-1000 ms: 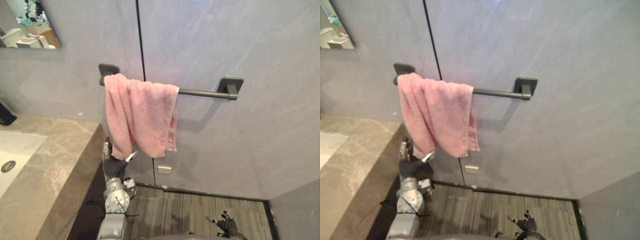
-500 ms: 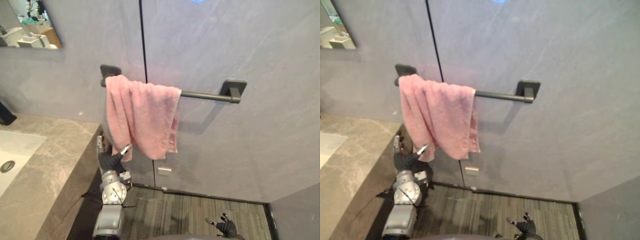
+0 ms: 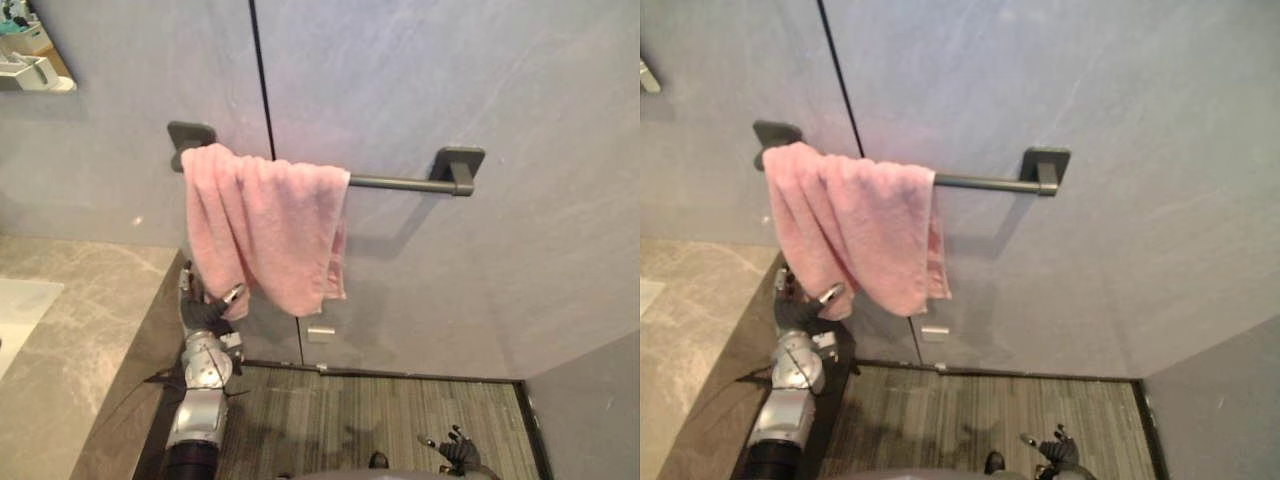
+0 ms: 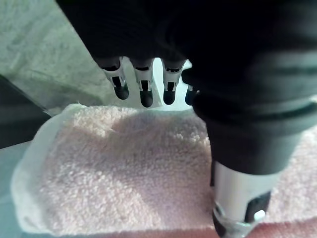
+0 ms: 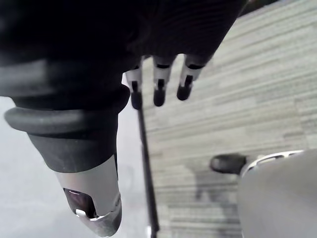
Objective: Organize washtable
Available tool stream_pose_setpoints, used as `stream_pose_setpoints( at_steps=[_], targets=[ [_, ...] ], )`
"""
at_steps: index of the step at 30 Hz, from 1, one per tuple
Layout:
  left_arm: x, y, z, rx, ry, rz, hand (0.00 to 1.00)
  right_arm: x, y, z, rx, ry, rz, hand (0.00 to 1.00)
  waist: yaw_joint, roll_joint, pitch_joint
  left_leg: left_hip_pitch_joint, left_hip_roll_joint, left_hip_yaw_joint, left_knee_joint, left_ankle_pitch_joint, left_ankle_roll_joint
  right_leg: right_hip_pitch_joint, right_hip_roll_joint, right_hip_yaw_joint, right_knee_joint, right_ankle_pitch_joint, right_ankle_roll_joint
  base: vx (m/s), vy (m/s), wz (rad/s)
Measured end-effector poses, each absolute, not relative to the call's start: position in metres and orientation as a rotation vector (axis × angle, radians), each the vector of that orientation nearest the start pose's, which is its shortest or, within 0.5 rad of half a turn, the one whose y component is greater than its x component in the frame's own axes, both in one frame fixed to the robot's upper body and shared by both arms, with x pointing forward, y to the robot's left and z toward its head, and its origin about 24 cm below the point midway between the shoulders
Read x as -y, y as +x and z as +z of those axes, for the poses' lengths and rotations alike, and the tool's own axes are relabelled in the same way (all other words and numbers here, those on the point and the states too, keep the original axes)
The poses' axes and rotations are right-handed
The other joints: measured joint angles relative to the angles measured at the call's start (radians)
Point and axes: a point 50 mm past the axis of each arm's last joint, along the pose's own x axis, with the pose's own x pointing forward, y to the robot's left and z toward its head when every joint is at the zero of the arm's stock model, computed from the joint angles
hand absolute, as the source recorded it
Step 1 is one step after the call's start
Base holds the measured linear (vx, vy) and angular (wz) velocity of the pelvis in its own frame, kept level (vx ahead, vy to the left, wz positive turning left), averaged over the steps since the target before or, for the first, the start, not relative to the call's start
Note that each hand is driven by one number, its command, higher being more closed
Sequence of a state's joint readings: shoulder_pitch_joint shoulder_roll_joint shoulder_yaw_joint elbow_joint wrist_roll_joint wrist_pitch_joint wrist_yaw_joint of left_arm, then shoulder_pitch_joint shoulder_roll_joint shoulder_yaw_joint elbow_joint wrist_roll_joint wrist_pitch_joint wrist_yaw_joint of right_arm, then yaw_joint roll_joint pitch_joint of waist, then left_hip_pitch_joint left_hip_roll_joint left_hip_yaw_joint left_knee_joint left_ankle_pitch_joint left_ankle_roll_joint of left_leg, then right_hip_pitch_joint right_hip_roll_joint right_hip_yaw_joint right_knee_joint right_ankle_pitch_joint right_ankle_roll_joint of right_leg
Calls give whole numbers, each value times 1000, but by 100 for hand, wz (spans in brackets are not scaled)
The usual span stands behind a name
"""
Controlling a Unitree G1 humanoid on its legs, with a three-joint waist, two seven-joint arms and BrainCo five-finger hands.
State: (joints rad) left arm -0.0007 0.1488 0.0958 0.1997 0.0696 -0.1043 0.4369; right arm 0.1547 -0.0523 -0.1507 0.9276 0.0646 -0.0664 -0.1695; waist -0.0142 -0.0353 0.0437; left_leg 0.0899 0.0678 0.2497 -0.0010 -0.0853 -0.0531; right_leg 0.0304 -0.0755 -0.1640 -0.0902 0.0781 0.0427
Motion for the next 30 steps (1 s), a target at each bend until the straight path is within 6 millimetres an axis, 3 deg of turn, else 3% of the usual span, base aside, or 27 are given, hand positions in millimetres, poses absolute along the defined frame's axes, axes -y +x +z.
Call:
stream_pose_setpoints(
  at_steps=[6, 7, 12, 21, 26, 30],
  targets=[
    [-232, 246, 22, -31, 217, 520, 0, 208, 94, -152, -1002, -39, -382, 0, -4, -3, 4, -6, -1, 0, -1, 1, 2, -5, 1, 3, -7, 6, 0, -36, -16, -1],
    [-233, 247, 23, -28, 223, 507, 100, 209, 96, -151, -995, -42, -381, 0, -7, -3, 4, -6, -1, -1, -2, 1, 2, -5, 1, 3, -7, 6, 0, 0, 0, 0],
    [-237, 254, 17, -67, 228, 487, 100, 210, 108, -147, -960, -49, -366, 0, -25, -7, 8, -6, -2, -3, -2, 2, 2, -4, 2, 2, -7, 6, 0, -21, -11, 0],
    [-238, 263, 21, -63, 218, 457, 100, 214, 132, -131, -839, -59, -351, 0, -32, -10, 33, -2, -2, -1, -1, 2, 2, -2, 2, 7, -7, 8, -2, -39, -17, -1],
    [-235, 265, 21, -61, 215, 441, 100, 216, 166, -101, -640, -93, -310, 0, -34, -14, 43, -2, -2, 0, -1, 2, 2, -3, 2, 11, -7, 10, -3, -32, -15, -2],
    [-238, 265, 23, -53, 227, 436, 100, 209, 201, -62, -416, -171, -210, 0, -31, -21, 49, -1, -3, 1, 0, 1, 3, -4, 2, 16, -7, 14, -2, 0, 0, -1]
  ],
)
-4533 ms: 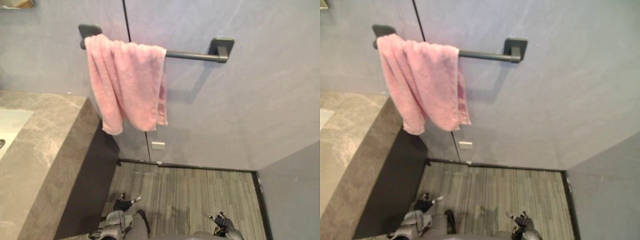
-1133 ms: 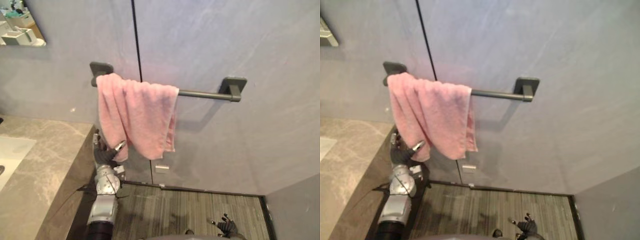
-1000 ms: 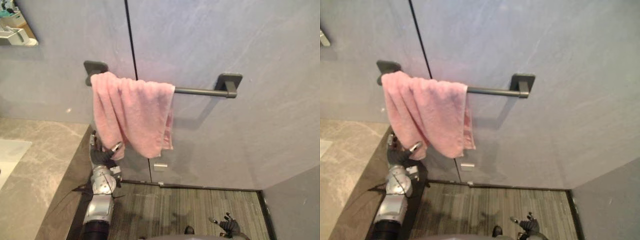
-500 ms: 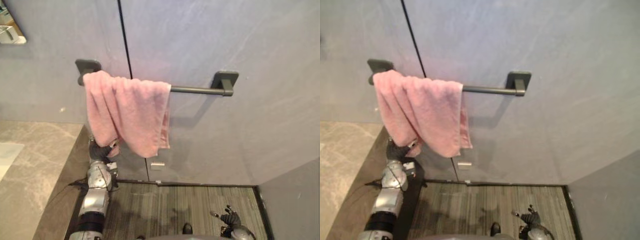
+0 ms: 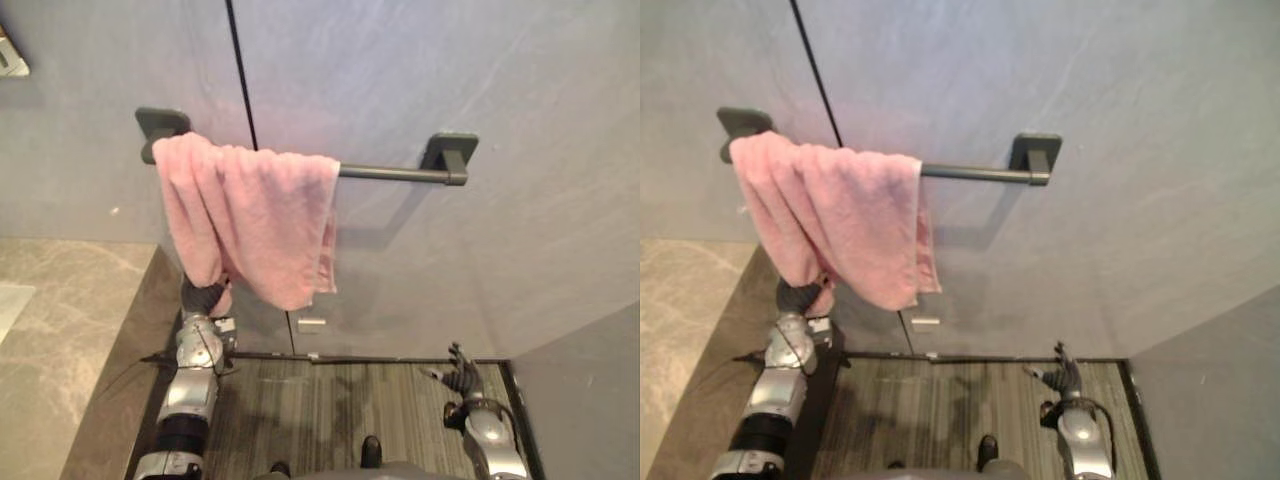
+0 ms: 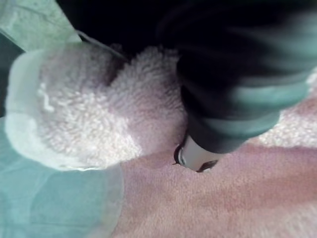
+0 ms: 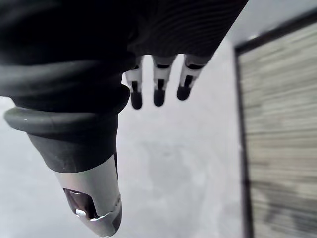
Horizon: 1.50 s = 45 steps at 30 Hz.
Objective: Organize washtable
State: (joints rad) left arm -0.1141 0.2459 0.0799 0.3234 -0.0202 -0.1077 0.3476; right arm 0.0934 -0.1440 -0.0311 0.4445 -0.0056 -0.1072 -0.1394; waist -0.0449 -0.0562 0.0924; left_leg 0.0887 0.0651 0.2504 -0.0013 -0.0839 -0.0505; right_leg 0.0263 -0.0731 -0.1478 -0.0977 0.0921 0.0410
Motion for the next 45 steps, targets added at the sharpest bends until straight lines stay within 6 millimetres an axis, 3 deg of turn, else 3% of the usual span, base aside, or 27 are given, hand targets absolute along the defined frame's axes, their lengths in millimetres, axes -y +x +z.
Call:
stream_pose_setpoints(
  at_steps=[7, 10, 17, 23, 45],
  targets=[
    [-236, 268, 27, -33, 222, 410, 100, 193, 240, -20, -203, -240, -97, 0, 5, -1, 4, 1, 0, -2, 8, 0, 2, 4, -2, 10, 0, 4, 2, 0, 0, -1],
    [-226, 275, 34, 4, 220, 373, 100, 179, 257, 2, -93, -251, -29, 0, 8, -2, 26, -3, 0, -5, 22, -1, 5, 5, -4, 16, 0, 10, 3, -65, -17, -3],
    [-211, 281, 46, 66, 202, 322, 100, 159, 274, 32, 48, -257, 66, 0, 15, -1, 29, -14, 2, -15, 37, -3, 6, 5, -4, 14, 0, 10, 4, -52, -21, 3],
    [-202, 285, 53, 101, 182, 300, 100, 150, 279, 39, 78, -276, 112, 0, 20, 0, 30, -20, 2, -26, 42, -3, 6, 5, -4, 11, 0, 10, 3, -16, -8, 2],
    [-169, 294, 65, 161, 130, 186, 100, 82, 303, 71, 204, -304, 385, 0, 48, 12, 38, -47, 5, -60, 54, -2, 6, 4, -2, 4, 1, 10, 3, -24, -11, 4]
  ],
)
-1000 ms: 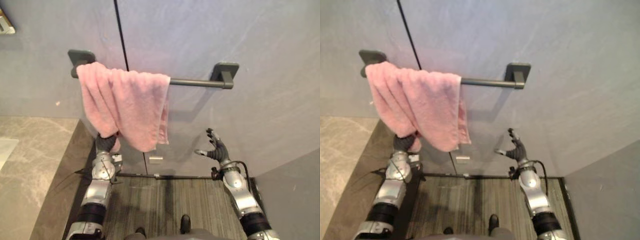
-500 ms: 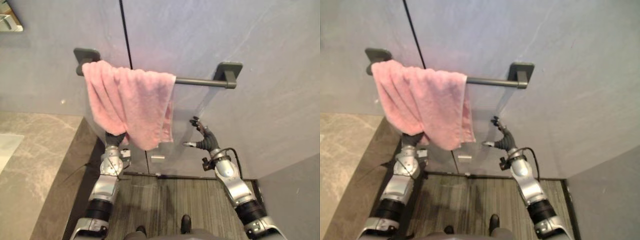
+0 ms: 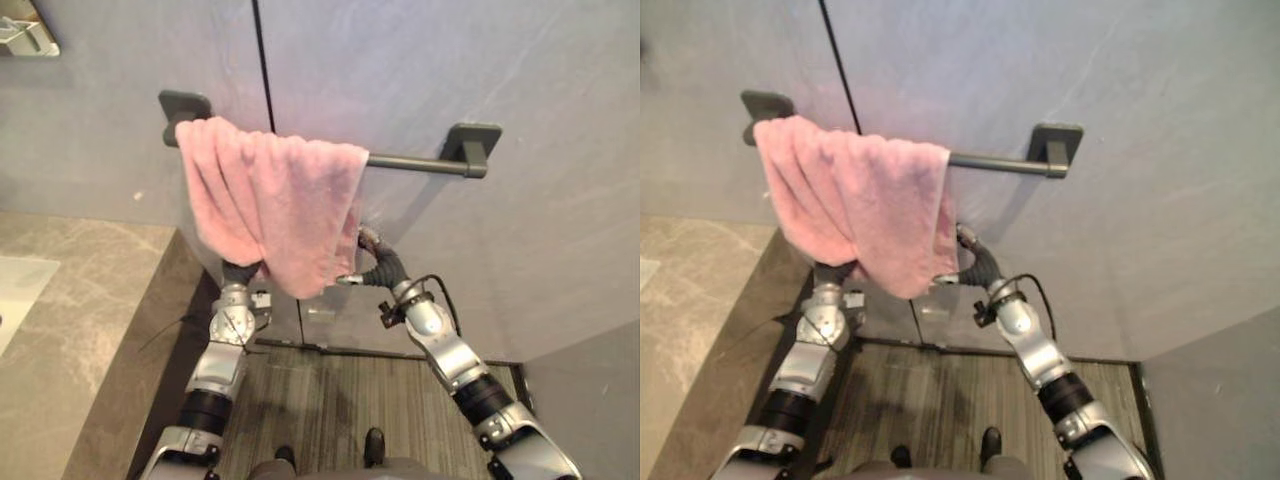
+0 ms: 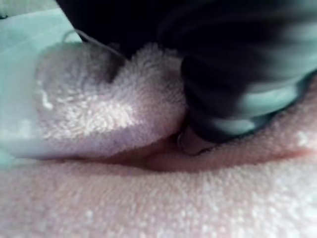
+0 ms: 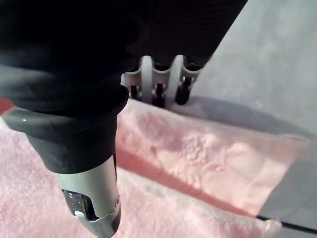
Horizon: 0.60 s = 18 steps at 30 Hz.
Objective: Organize washtable
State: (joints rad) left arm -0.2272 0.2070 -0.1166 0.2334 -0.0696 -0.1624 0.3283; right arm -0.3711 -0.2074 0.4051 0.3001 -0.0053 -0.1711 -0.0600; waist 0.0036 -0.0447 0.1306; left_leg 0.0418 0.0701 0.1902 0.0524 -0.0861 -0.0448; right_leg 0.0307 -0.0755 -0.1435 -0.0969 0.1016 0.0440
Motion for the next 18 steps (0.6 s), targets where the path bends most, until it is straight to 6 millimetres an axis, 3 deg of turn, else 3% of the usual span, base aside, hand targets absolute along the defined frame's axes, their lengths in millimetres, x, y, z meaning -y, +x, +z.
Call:
stream_pose_setpoints(
  at_steps=[4, 5, 18],
  targets=[
    [-165, 299, 72, 186, 120, 173, 100, 71, 308, 73, 201, -295, 422, 0, 11, -8, 5, -12, 0, -16, 1, 2, 0, -2, -1, -15, 0, -1, -1, -32, -14, 11],
    [-164, 300, 74, 192, 118, 172, 100, 68, 309, 74, 202, -287, 430, 100, 11, -10, 7, -11, 0, -20, 1, 4, 0, -2, -1, -17, 0, -1, -1, 4, -17, 14],
    [-158, 308, 96, 270, 81, 154, 100, 53, 320, 85, 213, -243, 461, 100, 18, -19, 16, -44, 0, -43, 18, 5, 0, -19, -2, -19, 0, -1, -1, -4, -6, 5]
  ],
)
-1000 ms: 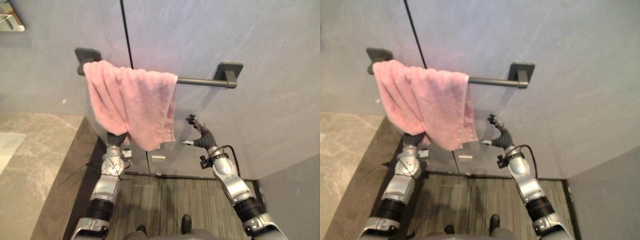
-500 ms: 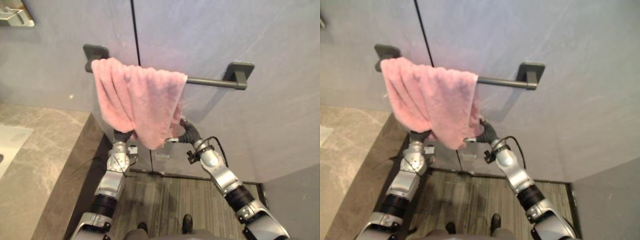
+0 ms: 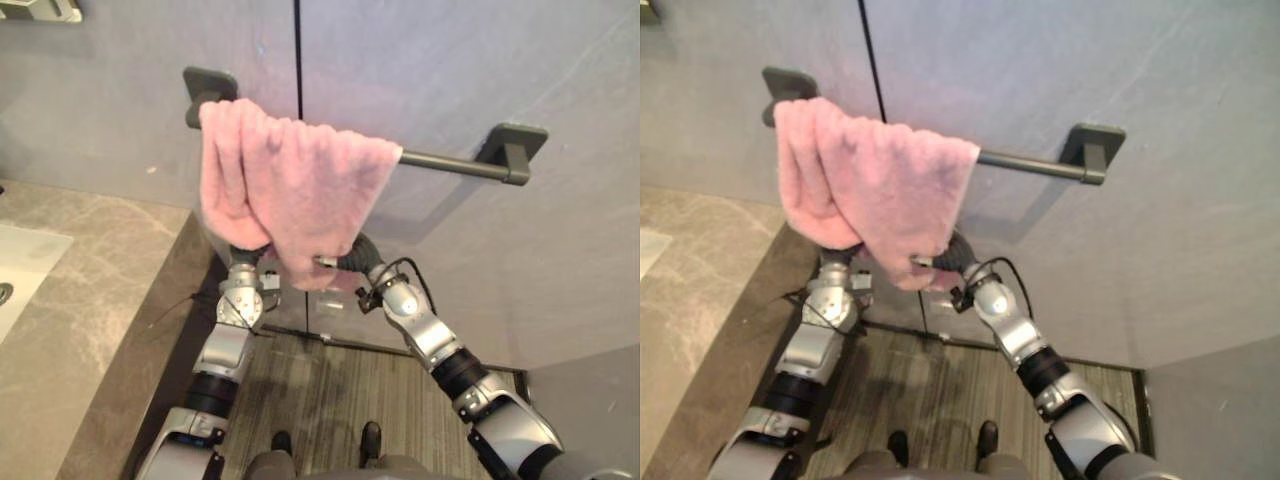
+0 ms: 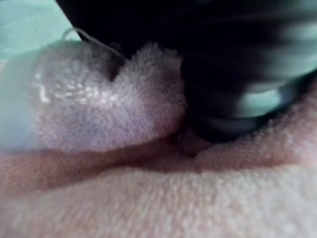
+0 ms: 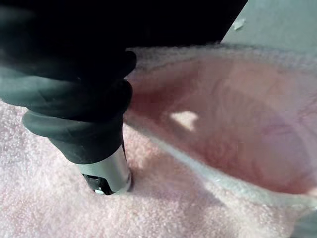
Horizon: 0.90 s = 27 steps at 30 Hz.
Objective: Organize washtable
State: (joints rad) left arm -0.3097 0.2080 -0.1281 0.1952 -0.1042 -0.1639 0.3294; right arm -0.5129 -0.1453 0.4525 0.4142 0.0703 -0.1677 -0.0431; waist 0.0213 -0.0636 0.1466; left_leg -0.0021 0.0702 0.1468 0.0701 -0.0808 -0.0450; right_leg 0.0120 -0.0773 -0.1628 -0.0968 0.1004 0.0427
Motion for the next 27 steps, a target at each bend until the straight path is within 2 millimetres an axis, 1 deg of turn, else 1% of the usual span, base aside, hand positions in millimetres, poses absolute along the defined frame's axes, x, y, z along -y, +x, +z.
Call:
stream_pose_setpoints(
  at_steps=[8, 11, 15, 23, 26, 27],
  targets=[
    [-158, 308, 96, 270, 81, 153, 100, 54, 320, 85, 210, -240, 457, 100, -2, 0, 0, 3, 2, 2, 6, 0, 0, 4, 1, 8, 0, 0, 0, -42, -11, -2],
    [-158, 308, 96, 270, 81, 153, 100, 57, 319, 81, 197, -234, 447, 100, -3, 0, 0, 8, 2, 5, 6, 0, 0, 8, 1, 11, 0, 0, 0, -11, -3, -1],
    [-157, 308, 96, 269, 76, 151, 100, 64, 317, 75, 173, -217, 418, 100, -3, 0, 0, 16, 2, 6, 1, 0, 0, 13, 1, 13, 0, 0, 0, 0, 0, 0],
    [-153, 306, 91, 254, 60, 133, 100, 77, 315, 69, 154, -180, 360, 100, -5, 0, 0, 21, 1, 8, 0, 0, 0, 16, 1, 16, 0, 0, 0, 0, 0, 0],
    [-153, 305, 90, 249, 59, 134, 100, 79, 315, 69, 150, -176, 353, 100, -5, 0, 0, 28, 2, 16, -3, 0, 0, 19, 1, 25, 0, 0, 0, -30, -5, -8],
    [-153, 305, 90, 249, 57, 132, 100, 83, 315, 67, 146, -162, 331, 100, -5, 0, 0, 30, 2, 17, -3, 0, 0, 19, 1, 26, 0, 0, 0, 0, 0, 0]
  ],
)
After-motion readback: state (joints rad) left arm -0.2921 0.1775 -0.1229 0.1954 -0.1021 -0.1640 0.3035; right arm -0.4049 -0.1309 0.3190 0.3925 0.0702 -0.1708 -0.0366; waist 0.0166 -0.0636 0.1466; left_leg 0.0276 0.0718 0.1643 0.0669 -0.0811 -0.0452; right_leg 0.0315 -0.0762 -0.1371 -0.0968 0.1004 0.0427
